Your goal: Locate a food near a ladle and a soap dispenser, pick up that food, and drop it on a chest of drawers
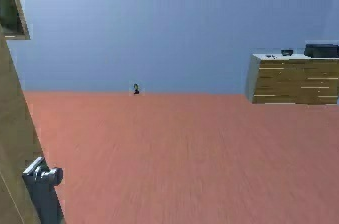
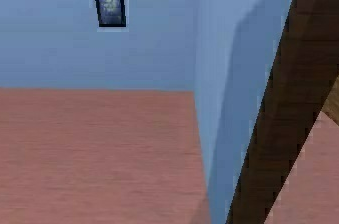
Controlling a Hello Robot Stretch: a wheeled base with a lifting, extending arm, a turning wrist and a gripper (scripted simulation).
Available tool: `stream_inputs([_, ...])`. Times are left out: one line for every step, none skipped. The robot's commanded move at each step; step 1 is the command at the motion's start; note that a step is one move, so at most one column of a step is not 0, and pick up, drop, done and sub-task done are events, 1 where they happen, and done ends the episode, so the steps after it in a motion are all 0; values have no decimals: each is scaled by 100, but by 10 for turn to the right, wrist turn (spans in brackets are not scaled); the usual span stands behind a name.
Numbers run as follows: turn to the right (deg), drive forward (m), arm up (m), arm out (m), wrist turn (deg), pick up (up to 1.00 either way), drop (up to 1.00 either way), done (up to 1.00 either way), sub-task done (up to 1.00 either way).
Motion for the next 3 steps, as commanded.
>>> stream_inputs([0,75,0,0,0,0,0,0,0])
stream_inputs([-180,0,0,0,0,0,0,0,0])
stream_inputs([0,50,0,0,0,0,0,0,0])
